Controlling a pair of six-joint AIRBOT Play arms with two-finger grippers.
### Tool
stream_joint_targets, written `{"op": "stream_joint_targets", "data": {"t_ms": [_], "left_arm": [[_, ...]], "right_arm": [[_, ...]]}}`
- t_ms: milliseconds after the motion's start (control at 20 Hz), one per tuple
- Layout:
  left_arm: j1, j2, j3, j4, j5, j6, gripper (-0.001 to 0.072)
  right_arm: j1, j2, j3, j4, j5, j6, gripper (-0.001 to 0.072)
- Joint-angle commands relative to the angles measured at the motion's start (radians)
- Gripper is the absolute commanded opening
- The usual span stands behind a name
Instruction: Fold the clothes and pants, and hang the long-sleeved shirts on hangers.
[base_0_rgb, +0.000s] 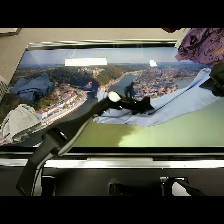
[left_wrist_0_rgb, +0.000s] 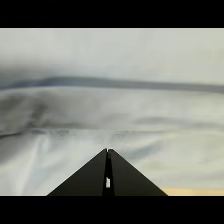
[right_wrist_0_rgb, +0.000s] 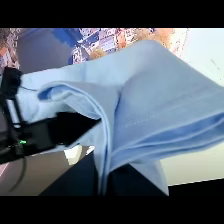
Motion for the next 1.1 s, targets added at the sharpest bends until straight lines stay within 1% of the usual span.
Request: {"op": "stream_joint_targets", "data": {"t_ms": [0,100,150,200,300,450,600,750,1050], "left_arm": [[0.159,0.068,0.003,0.132,-0.206,-0.003,0.0014],[0.269,0.147,0.003,0.271,-0.284,-0.031,0.0014],[0.321,0.19,0.003,0.341,-0.315,-0.043,0.0014],[0.375,0.238,0.003,0.412,-0.349,-0.055,0.0014],[0.471,0.327,0.003,0.526,-0.41,-0.066,0.0014],[0.587,0.445,0.003,0.657,-0.493,-0.065,0.0014],[0.672,0.532,0.003,0.7,-0.533,-0.064,0.0014],[0.735,0.583,0.003,0.7,-0.551,-0.064,0.0015],[0.771,0.6,0.003,0.701,-0.599,-0.06,0.0016]], "right_arm": [[0.002,-0.019,0.0,0.035,-0.022,0.006,0.0038],[0.004,-0.025,0.0,0.094,-0.047,0.026,0.0038],[0.022,-0.026,0.0,0.089,-0.059,0.038,0.0038],[0.057,-0.027,0.0,0.072,-0.071,0.039,0.0038],[0.175,-0.04,0.0,-0.002,-0.102,0.078,0.0038],[0.373,-0.083,0.0,-0.103,-0.149,0.154,0.0038],[0.558,-0.153,0.0,-0.178,-0.2,0.226,0.0038],[0.694,-0.243,0.0,-0.194,-0.26,0.277,0.0038],[0.827,-0.409,0.0,-0.178,-0.428,0.379,0.0038]]}}
